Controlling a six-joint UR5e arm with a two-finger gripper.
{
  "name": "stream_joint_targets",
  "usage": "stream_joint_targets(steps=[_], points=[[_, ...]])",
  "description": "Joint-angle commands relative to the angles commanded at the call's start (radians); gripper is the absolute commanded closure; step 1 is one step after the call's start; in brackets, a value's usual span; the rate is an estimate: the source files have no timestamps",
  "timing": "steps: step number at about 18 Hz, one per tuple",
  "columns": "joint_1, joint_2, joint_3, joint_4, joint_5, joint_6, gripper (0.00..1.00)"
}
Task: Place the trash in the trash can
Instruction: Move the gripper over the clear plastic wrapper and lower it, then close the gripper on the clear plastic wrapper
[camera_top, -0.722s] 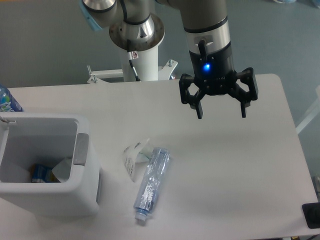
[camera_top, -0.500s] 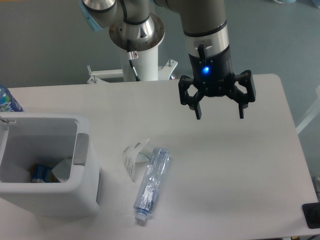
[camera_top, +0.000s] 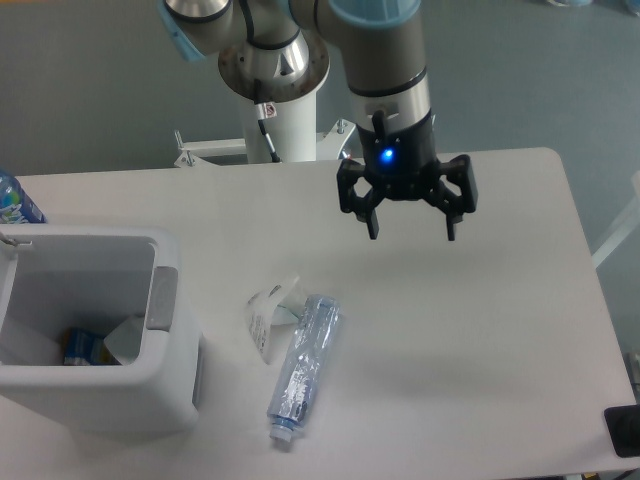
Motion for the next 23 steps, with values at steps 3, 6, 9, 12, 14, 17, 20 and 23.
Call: stream_joint_targets(steps=[3, 6, 9, 12, 14, 17, 20, 23], points=[[-0.031, -0.005, -0.028, 0.0, -0.002, -0.014, 0.0], [-0.058, -0.015, -0.083, -0.003, -0.008, -0.009, 0.0], [-0.115, -0.055, -0.111, -0.008, -0.012, -0.005, 0.0], [-0.147, -0.109, -0.154, 0.0, -0.014, -0.002, 0.0], [-0.155, -0.13, -0.155, -0.001, -0.053, -0.011, 0.0], [-0.158, -0.152, -0.174, -0.001, -0.08, -0.017, 0.0], [-0.173, -0.184, -0.174, 0.002, -0.078, -0.018, 0.0], [-0.175, -0.202, -0.169, 0.005, -0.078, -0.017, 0.0]])
